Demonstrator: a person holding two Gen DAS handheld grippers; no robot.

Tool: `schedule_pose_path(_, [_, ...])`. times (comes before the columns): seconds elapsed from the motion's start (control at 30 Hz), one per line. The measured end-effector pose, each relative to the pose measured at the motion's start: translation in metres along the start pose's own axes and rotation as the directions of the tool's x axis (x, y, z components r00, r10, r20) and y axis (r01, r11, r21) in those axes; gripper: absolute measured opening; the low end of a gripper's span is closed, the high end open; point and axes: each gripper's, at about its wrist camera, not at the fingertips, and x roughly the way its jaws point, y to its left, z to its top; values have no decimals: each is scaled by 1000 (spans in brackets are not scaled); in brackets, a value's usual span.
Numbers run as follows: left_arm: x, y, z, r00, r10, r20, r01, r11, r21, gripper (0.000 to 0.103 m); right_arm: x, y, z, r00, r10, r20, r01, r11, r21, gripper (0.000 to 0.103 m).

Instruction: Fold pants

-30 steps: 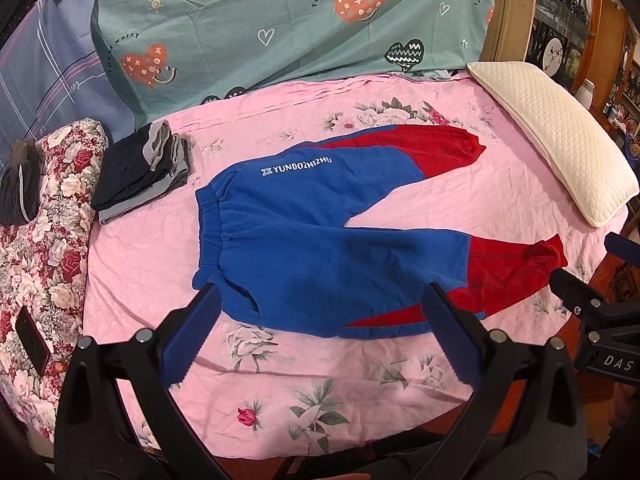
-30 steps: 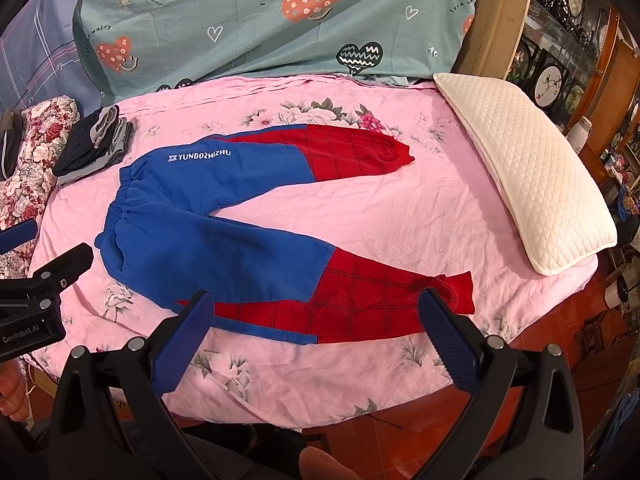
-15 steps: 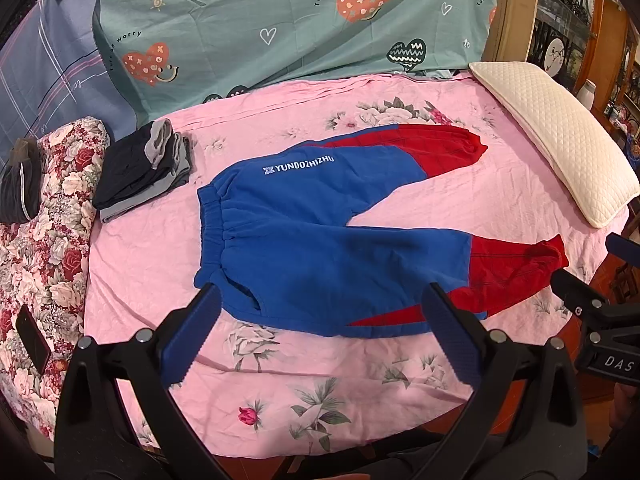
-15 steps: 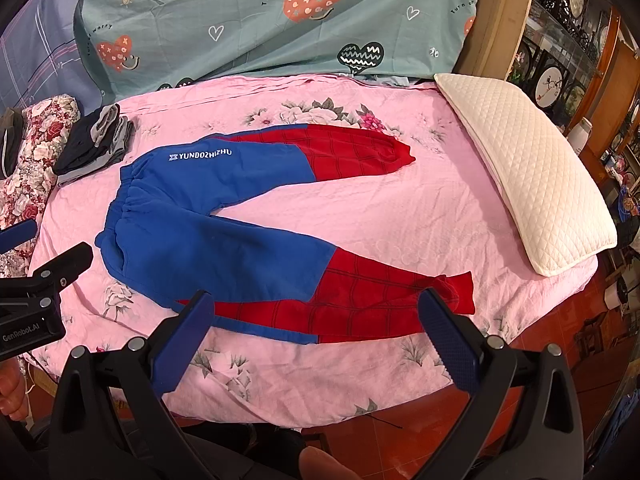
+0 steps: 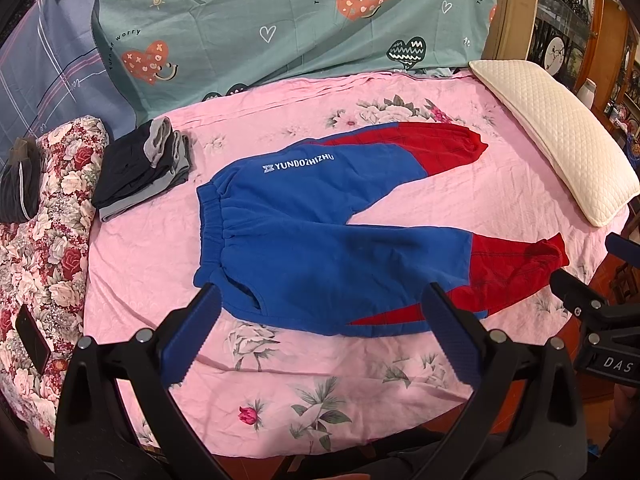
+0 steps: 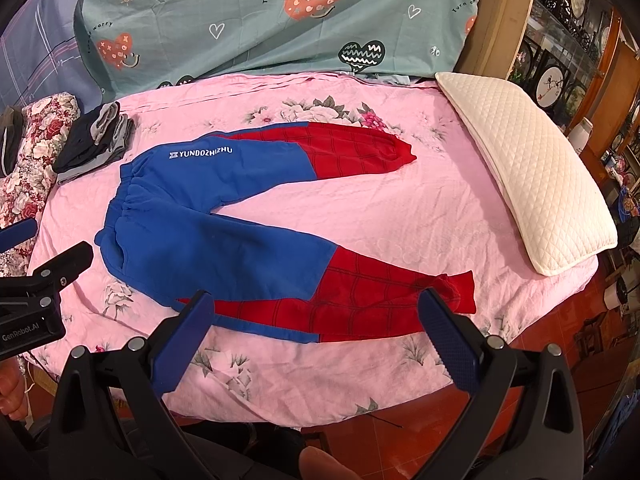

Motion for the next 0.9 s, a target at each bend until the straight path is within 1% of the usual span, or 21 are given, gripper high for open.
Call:
schedule_pose_path(0.47, [2,4,-5,1000,-6,-2,6,1000,0,101,1,1,1,1000,-3,-2,3,1000,-2,102])
schedule_pose_path(0.77, [13,7,2,1000,-17,-21,17,1000,2,101,5,2,0,1000,-11,-13,11,1000,-2,102])
schedule_pose_path(0.9, [22,18,6,999,-8,-37,8,1000,5,101,10,5,3,1000,-21,-23,21,1000,10,102])
